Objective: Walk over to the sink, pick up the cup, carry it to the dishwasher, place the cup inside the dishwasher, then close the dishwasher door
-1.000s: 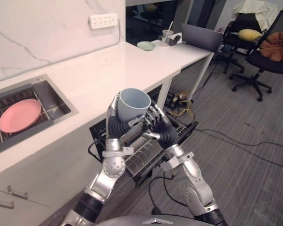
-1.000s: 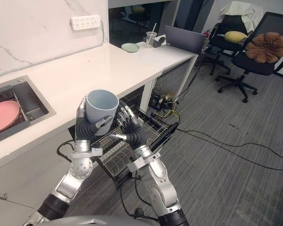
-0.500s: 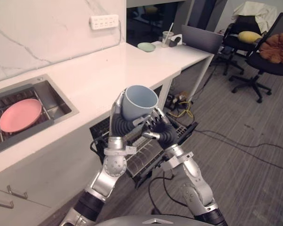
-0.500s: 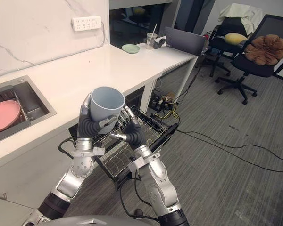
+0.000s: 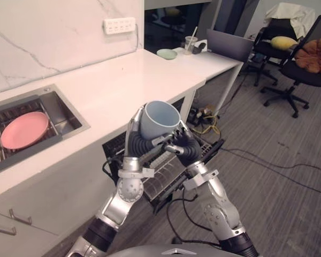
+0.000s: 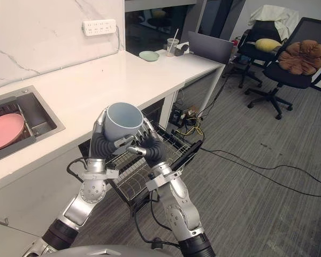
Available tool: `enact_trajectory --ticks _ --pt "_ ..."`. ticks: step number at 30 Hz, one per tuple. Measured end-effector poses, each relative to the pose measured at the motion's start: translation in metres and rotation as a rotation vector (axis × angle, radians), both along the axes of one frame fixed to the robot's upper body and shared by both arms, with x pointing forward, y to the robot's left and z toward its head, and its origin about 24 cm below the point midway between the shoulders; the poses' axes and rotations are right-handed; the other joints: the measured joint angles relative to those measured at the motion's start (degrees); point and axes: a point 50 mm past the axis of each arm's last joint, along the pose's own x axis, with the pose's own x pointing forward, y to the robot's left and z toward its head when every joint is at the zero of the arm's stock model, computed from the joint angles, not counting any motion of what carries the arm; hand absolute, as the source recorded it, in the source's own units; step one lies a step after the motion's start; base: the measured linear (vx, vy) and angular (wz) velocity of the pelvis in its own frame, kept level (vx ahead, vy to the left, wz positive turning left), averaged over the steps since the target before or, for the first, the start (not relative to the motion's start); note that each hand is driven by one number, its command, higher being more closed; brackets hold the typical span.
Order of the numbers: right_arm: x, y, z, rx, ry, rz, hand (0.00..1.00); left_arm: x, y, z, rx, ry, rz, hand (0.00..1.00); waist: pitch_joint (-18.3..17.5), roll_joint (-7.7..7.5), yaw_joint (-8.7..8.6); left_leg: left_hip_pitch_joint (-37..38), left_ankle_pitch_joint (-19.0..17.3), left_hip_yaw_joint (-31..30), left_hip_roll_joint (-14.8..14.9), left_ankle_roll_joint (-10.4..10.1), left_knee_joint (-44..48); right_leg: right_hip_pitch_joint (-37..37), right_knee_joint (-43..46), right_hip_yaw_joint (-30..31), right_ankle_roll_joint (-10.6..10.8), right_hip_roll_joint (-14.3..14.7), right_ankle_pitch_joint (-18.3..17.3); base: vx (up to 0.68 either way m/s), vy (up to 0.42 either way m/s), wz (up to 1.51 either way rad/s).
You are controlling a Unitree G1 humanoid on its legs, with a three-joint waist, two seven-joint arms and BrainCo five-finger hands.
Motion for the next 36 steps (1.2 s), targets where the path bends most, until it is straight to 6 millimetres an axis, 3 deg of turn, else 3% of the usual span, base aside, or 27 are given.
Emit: enact_trajectory --ticks 13,18,36 --pt "0.002 -0.008 0.001 -0.005 -0.007 -0.034 0.0 0.0 0.001 -0.01 0.12 -0.01 0.059 1.0 -0.01 -0.08 0.14 -0.13 0.0 -0.03 0.0 0.0 -0.01 -0.11 0.01 0.0 0.01 0.01 0.01 0.0 0.0 0.0" --pt "0.002 -0.006 0.0 -0.03 0.004 -0.025 0.0 0.001 0.002 -0.017 0.153 0.007 0.064 1.0 -0.49 -0.74 0.25 -0.69 0.08 -0.12 -0.01 0.03 0.04 -0.59 0.03 -0.04 0.0 0.01 0.07 0.0 0.0 0.0" --pt "0.006 -0.002 -0.003 -0.161 0.021 0.011 0.0 -0.002 0.002 -0.019 0.33 -0.088 0.123 1.0 -0.51 -0.99 0.26 -1.15 0.8 -0.72 0.01 -0.13 0.0 -0.77 -0.02 -0.52 -0.47 -0.02 0.4 0.0 0.0 0.0"
